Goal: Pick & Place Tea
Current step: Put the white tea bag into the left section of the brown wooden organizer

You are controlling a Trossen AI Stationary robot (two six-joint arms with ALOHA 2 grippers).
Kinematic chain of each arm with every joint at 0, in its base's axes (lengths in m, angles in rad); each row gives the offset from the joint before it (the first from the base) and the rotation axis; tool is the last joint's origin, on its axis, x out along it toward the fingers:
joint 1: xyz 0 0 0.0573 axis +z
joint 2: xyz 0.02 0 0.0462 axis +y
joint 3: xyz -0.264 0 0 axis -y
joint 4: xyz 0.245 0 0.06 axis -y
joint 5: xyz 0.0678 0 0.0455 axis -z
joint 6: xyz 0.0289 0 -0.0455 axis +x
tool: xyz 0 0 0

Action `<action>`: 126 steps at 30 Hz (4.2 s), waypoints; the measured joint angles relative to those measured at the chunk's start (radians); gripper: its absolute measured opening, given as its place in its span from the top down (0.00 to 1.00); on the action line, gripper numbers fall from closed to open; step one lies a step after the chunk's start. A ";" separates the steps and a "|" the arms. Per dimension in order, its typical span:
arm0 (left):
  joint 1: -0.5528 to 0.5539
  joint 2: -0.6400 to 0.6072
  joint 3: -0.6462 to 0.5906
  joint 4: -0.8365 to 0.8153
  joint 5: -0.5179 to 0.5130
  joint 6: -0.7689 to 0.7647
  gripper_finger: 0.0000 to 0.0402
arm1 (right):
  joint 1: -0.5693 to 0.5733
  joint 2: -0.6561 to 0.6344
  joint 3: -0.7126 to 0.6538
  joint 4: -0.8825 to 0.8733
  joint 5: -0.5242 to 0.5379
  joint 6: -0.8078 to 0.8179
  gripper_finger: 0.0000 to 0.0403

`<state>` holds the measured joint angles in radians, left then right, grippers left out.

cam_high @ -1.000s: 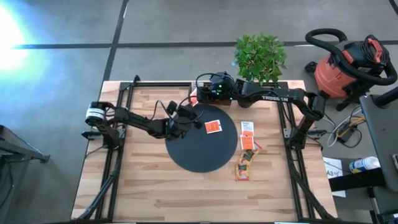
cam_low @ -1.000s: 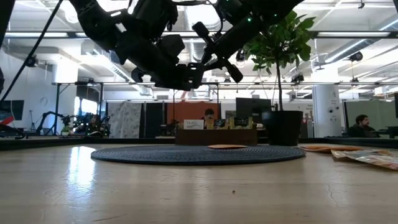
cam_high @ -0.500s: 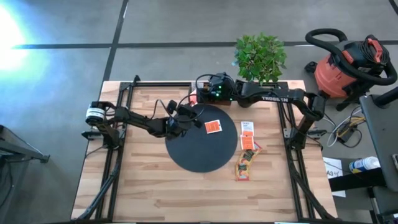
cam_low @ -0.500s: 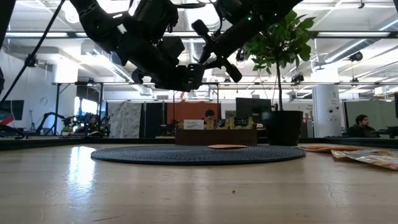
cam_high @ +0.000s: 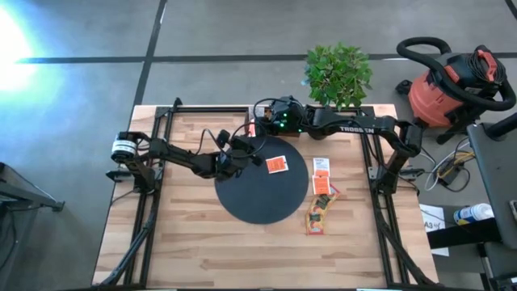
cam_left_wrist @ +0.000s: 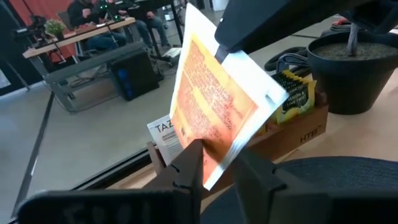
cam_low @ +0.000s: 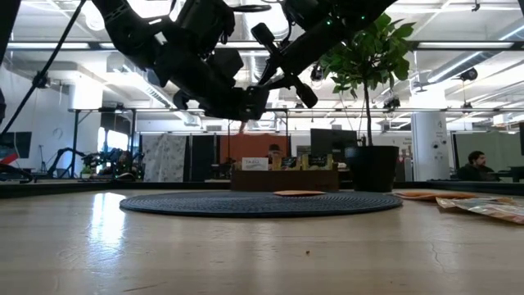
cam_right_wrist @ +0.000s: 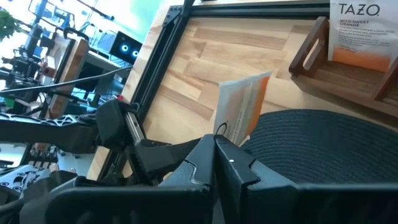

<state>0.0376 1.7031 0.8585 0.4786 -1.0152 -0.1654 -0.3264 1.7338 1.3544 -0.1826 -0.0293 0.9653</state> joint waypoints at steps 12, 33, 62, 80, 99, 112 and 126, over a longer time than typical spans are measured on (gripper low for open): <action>0.010 -0.002 0.000 -0.006 -0.007 0.017 1.00 | -0.001 0.000 0.000 -0.003 -0.005 -0.006 0.98; 0.229 -0.119 -0.012 -0.253 0.471 -0.006 1.00 | -0.011 -0.135 -0.001 -0.002 0.164 -0.292 0.71; 0.734 0.028 0.163 -0.316 1.491 0.432 1.00 | 0.012 -0.199 -0.001 -0.041 0.164 -0.319 0.71; 0.746 0.134 0.225 -0.390 1.432 0.559 1.00 | 0.016 -0.200 -0.001 -0.048 0.188 -0.318 0.72; 0.746 0.155 0.229 -0.491 1.454 0.487 1.00 | 0.017 -0.200 -0.001 -0.048 0.234 -0.311 0.72; 0.745 0.145 0.223 -0.504 1.434 0.442 0.93 | 0.017 -0.200 -0.010 -0.048 0.242 -0.314 0.72; 0.746 0.049 0.215 -0.560 1.280 0.448 0.79 | 0.017 -0.200 -0.017 -0.046 0.241 -0.313 0.72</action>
<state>0.7838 1.7519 1.0734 -0.0814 0.2644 0.2829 -0.3096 1.5333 1.3374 -0.2289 0.2119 0.6521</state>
